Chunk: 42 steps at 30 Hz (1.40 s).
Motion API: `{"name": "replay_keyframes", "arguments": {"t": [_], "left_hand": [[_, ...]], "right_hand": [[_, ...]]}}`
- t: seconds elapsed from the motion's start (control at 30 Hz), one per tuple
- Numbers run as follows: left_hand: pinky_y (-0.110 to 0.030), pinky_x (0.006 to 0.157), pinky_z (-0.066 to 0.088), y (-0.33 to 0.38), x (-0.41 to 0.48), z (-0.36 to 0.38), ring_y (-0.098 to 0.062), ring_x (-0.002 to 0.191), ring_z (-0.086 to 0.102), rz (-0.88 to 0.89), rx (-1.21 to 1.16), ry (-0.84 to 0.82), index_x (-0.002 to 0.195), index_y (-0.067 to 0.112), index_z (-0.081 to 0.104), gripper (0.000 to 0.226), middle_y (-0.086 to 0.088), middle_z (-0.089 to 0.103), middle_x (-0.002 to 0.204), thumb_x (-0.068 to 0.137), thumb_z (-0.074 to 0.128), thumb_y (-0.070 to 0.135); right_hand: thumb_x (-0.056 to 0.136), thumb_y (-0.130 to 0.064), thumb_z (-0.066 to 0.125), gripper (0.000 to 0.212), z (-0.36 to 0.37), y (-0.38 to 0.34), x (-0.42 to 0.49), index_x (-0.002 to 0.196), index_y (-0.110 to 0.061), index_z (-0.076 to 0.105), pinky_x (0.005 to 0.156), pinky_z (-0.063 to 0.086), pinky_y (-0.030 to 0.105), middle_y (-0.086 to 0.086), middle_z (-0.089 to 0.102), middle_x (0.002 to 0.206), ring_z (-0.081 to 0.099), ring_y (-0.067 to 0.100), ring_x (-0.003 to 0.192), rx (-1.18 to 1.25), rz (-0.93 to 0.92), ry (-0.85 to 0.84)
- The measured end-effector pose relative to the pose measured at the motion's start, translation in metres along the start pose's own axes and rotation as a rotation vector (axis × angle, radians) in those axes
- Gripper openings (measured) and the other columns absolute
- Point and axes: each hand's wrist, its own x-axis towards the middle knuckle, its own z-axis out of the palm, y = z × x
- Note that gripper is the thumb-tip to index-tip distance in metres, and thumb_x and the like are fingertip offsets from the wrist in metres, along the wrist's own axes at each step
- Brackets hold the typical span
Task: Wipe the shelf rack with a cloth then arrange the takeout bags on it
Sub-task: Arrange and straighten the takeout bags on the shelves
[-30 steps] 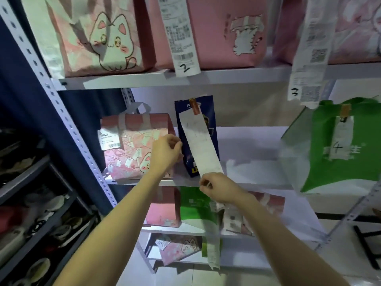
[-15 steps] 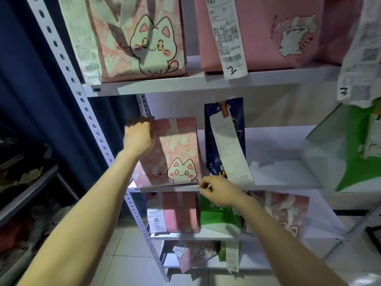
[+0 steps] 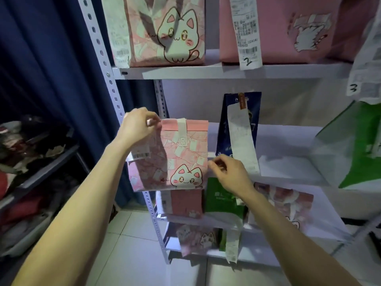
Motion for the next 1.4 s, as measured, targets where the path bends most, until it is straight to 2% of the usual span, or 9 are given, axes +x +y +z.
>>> {"name": "replay_keyframes", "arguments": {"t": [0.1, 0.27, 0.5, 0.6, 0.83, 0.97, 1.1, 1.27, 1.4], "left_hand": [[-0.040, 0.085, 0.053, 0.019, -0.034, -0.021, -0.020, 0.093, 0.064, -0.037, -0.058, -0.107, 0.105, 0.028, 0.083, 0.014, 0.005, 0.066, 0.097, 0.096, 0.078, 0.038], [-0.036, 0.081, 0.051, 0.083, -0.077, -0.019, -0.015, 0.093, 0.064, -0.048, -0.164, -0.228, 0.106, 0.026, 0.085, 0.016, 0.008, 0.067, 0.098, 0.095, 0.081, 0.037], [-0.013, 0.071, 0.051, 0.177, -0.082, 0.034, -0.009, 0.083, 0.070, 0.005, -0.394, -0.118, 0.115, 0.023, 0.082, 0.017, 0.006, 0.079, 0.101, 0.107, 0.066, 0.025], [-0.028, 0.081, 0.056, 0.199, -0.064, 0.063, -0.014, 0.089, 0.071, -0.048, -0.490, -0.051, 0.119, 0.024, 0.077, 0.022, 0.005, 0.078, 0.098, 0.106, 0.063, 0.036], [-0.046, 0.089, 0.058, 0.216, -0.017, 0.132, -0.028, 0.098, 0.069, -0.278, -0.602, -0.062, 0.133, 0.009, 0.056, 0.044, -0.002, 0.069, 0.103, 0.105, 0.068, 0.040], [-0.038, 0.080, 0.048, 0.206, 0.006, 0.153, -0.019, 0.081, 0.061, -0.357, -0.540, -0.081, 0.144, 0.006, 0.047, 0.056, -0.005, 0.066, 0.113, 0.103, 0.071, 0.037], [-0.038, 0.078, 0.047, 0.189, 0.031, 0.171, -0.029, 0.095, 0.065, -0.322, -0.468, -0.127, 0.129, 0.008, 0.059, 0.049, -0.004, 0.068, 0.108, 0.099, 0.074, 0.044], [-0.036, 0.070, 0.049, 0.173, 0.049, 0.190, -0.033, 0.083, 0.070, -0.221, -0.460, -0.176, 0.100, 0.016, 0.072, 0.017, -0.007, 0.075, 0.088, 0.104, 0.067, 0.032], [-0.033, 0.066, 0.051, 0.148, 0.055, 0.185, -0.028, 0.077, 0.070, -0.203, -0.498, -0.150, 0.100, 0.017, 0.071, 0.012, -0.006, 0.075, 0.087, 0.105, 0.062, 0.023]], "right_hand": [[0.093, -0.069, 0.058, 0.050, -0.015, -0.014, -0.018, 0.114, -0.024, 0.065, 0.077, 0.056, 0.022, -0.012, 0.069, 0.106, 0.066, 0.001, 0.093, 0.164, 0.007, 0.064], [0.101, -0.054, 0.059, 0.029, -0.046, -0.005, -0.069, 0.093, -0.026, 0.064, 0.060, 0.052, 0.017, -0.013, 0.070, 0.086, 0.066, -0.003, 0.072, 0.297, -0.024, 0.062], [0.111, -0.041, 0.046, 0.032, -0.120, 0.051, -0.132, 0.091, -0.017, 0.054, 0.055, 0.045, 0.037, -0.003, 0.062, 0.070, 0.058, 0.015, 0.062, 0.233, 0.085, 0.416], [0.111, -0.040, 0.046, 0.030, -0.161, 0.083, -0.148, 0.089, -0.020, 0.053, 0.057, 0.039, 0.035, -0.004, 0.061, 0.070, 0.058, 0.014, 0.064, 0.154, 0.145, 0.487], [0.110, -0.041, 0.050, 0.031, -0.218, 0.114, -0.155, 0.097, -0.017, 0.063, 0.068, 0.057, 0.044, -0.006, 0.069, 0.085, 0.066, 0.016, 0.077, 0.134, 0.240, 0.668], [0.110, -0.042, 0.049, 0.030, -0.223, 0.115, -0.146, 0.098, -0.018, 0.063, 0.068, 0.057, 0.044, -0.010, 0.067, 0.085, 0.066, 0.013, 0.077, 0.122, 0.275, 0.709], [0.110, -0.043, 0.049, 0.030, -0.220, 0.110, -0.131, 0.099, -0.018, 0.063, 0.066, 0.060, 0.045, -0.008, 0.068, 0.086, 0.068, 0.014, 0.076, 0.121, 0.299, 0.720], [0.110, -0.037, 0.051, 0.026, -0.213, 0.098, -0.113, 0.098, -0.017, 0.062, 0.057, 0.046, 0.022, -0.011, 0.066, 0.084, 0.063, 0.005, 0.070, 0.098, 0.310, 0.753], [0.110, -0.037, 0.052, 0.027, -0.199, 0.093, -0.095, 0.096, -0.016, 0.063, 0.058, 0.049, 0.029, -0.008, 0.066, 0.083, 0.063, 0.011, 0.069, 0.102, 0.307, 0.777]]}}
